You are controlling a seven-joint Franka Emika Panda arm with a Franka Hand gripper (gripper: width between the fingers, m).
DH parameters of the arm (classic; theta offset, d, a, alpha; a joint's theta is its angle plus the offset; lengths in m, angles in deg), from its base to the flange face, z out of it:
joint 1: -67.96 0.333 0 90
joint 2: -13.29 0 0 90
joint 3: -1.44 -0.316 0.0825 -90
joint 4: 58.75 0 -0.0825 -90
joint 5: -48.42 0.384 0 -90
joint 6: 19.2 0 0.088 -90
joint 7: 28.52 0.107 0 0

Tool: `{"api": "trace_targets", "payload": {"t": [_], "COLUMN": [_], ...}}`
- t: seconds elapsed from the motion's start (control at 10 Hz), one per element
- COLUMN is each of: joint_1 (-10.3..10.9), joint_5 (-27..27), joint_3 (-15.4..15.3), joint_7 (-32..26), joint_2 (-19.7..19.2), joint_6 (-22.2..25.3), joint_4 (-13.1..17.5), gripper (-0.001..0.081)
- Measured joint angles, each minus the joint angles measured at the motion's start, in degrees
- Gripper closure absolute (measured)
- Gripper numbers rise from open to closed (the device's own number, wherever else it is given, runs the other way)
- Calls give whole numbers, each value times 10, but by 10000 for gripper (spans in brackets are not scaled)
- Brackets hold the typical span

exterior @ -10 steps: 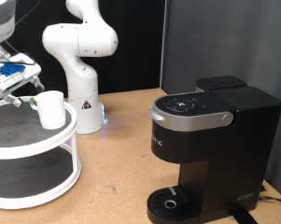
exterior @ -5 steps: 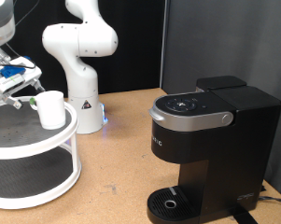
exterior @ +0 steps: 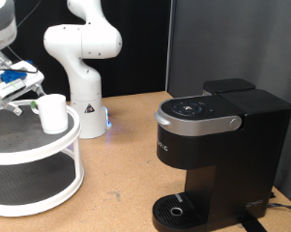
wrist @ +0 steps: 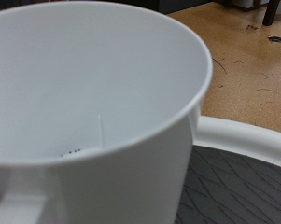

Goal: Make a cup of coffee with the keurig machine

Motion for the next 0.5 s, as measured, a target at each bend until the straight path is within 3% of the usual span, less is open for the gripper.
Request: {"api": "trace_targets", "payload": {"t": [0.2,0.3,0.4,0.5], "joint_1": [5,7,8,9], "joint_5": [8,9,10,10], "joint_3": [0,0,0,0], "joint_7": [0,0,0,0], "joint_2": [-6,-7,-8,-8], "joint_6": [-5,-7,-7,-7], "joint_4": [0,0,0,0], "gripper": [3,99,99,282]}}
